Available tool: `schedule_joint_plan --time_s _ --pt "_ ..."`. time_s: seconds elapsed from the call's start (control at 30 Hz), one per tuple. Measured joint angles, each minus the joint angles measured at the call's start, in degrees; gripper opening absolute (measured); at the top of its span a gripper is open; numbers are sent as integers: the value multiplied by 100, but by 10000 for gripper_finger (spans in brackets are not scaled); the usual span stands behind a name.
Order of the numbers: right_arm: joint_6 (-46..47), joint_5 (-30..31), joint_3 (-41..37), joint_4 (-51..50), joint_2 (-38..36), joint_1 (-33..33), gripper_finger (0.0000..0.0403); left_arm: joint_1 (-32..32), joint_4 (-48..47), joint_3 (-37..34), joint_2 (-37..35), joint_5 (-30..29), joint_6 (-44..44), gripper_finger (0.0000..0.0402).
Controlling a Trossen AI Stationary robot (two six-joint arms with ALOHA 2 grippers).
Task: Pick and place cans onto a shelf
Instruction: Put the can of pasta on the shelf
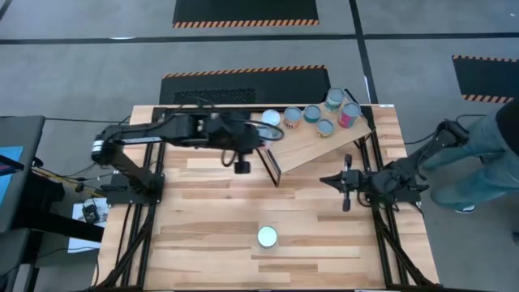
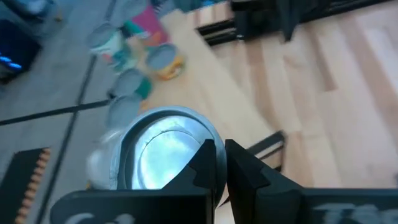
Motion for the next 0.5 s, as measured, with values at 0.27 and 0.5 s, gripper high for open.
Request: schedule_joint_plan --time_s 0.27,0.5 --pt "7 46 -6 -85 -122 229 5 -237 -539 1801 1396 127 -915 3" --pt "39 228 -6 -20 -125 228 5 -240 -385 2490 2418 9 -2006 3"
